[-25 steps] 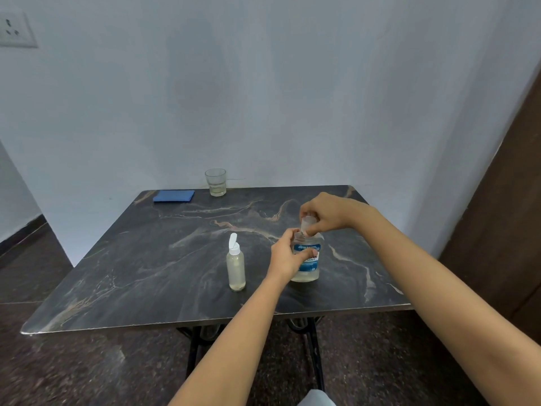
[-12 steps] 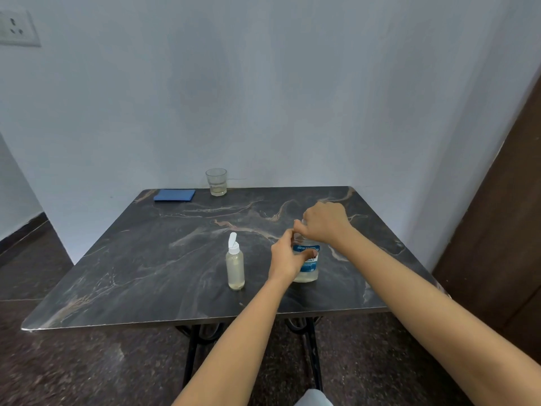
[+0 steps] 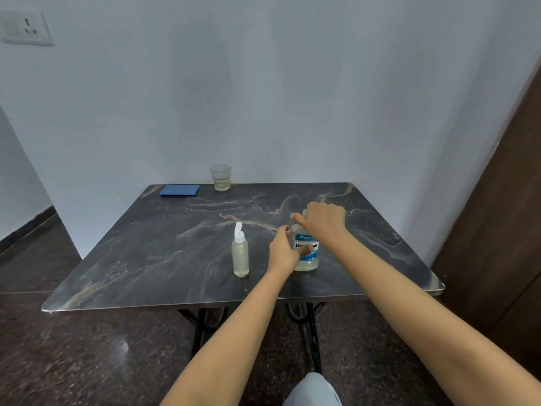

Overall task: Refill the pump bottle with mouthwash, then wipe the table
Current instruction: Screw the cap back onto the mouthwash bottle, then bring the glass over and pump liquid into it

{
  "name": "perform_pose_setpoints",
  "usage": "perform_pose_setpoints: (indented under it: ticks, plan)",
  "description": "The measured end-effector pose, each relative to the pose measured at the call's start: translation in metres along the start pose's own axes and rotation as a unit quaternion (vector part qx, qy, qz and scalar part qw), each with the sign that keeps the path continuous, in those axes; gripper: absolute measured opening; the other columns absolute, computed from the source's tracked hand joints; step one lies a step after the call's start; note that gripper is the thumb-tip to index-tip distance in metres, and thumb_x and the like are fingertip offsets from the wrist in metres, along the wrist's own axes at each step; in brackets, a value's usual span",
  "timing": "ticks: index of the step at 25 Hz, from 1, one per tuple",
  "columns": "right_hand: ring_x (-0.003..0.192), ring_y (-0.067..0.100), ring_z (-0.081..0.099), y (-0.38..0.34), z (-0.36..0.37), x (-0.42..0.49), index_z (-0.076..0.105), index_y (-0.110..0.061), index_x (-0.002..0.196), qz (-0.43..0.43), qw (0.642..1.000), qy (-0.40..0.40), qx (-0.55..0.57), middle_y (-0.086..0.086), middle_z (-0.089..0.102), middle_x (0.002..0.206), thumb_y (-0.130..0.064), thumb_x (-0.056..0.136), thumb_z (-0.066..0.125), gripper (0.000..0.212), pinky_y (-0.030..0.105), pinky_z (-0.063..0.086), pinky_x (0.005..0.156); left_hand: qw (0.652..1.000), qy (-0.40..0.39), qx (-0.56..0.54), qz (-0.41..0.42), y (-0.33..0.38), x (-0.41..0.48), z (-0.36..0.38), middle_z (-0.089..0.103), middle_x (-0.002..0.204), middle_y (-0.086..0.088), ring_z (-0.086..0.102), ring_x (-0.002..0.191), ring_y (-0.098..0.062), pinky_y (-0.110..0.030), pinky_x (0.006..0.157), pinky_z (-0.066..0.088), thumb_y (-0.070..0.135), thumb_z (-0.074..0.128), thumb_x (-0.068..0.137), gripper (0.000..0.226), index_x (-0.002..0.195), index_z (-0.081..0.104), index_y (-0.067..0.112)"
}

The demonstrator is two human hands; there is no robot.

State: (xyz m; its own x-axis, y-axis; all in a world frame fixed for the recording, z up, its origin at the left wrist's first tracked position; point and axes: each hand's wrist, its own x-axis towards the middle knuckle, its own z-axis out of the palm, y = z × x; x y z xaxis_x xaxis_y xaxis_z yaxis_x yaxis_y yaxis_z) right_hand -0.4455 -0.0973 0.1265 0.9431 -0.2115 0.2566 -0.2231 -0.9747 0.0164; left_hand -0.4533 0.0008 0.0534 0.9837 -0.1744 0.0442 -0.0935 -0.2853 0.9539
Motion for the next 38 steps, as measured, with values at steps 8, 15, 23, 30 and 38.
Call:
perform_pose_setpoints:
  ticks: [8,15,23,30,38]
  plan:
    - [0.104,0.03,0.05,-0.039,-0.011,-0.014,0.05,-0.005,0.113,-0.105,0.98,0.162,0.047,0.014,0.058,0.109,-0.029,0.094,0.047,0.031,0.034,0.041,0.072,0.996,0.073,-0.048,-0.002,-0.064,-0.061,-0.114,0.073,0.076,0.003,0.068,0.076,-0.012,-0.037,0.081,0.057,0.024,0.074,0.08,0.006,0.084,0.071,0.021]
    - [0.111,0.036,0.046,-0.099,0.082,0.04,0.049,-0.001,0.113,-0.093,0.98,0.034,0.175,0.018,0.052,0.116,-0.012,0.09,0.045,0.025,0.039,0.042,0.09,0.985,0.156,-0.05,-0.061,-0.089,-0.004,-0.174,0.07,0.09,0.003,0.066,0.089,-0.012,-0.039,0.088,0.055,0.028,0.074,0.08,0.016,0.093,0.067,0.023]
    - [0.102,0.029,0.049,-0.131,0.17,0.133,0.051,-0.004,0.111,-0.056,0.966,0.022,0.253,0.014,0.053,0.113,-0.018,0.095,0.045,0.023,0.036,0.042,0.086,0.987,0.136,-0.035,-0.075,-0.107,0.133,-0.166,0.056,0.119,0.001,0.056,0.099,-0.01,-0.024,0.082,0.043,0.031,0.074,0.081,0.053,0.124,0.049,0.017]
    - [0.113,0.029,0.052,-0.147,0.214,0.193,0.052,-0.004,0.117,-0.073,0.964,0.002,0.256,0.012,0.055,0.12,-0.026,0.095,0.046,0.032,0.038,0.041,0.096,0.988,0.145,0.023,-0.041,-0.133,0.282,-0.17,0.042,0.144,-0.012,0.043,0.13,-0.025,-0.039,0.106,0.04,0.037,0.08,0.073,0.088,0.142,0.031,0.011]
    - [0.135,0.025,0.038,-0.147,0.235,0.201,0.049,-0.008,0.122,-0.072,0.969,-0.005,0.234,0.012,0.047,0.14,-0.036,0.098,0.038,0.038,0.038,0.032,0.11,0.979,0.204,0.024,-0.003,-0.128,0.397,-0.169,0.035,0.144,-0.017,0.033,0.134,-0.032,-0.044,0.111,0.034,0.03,0.088,0.063,0.109,0.144,0.021,0.0]
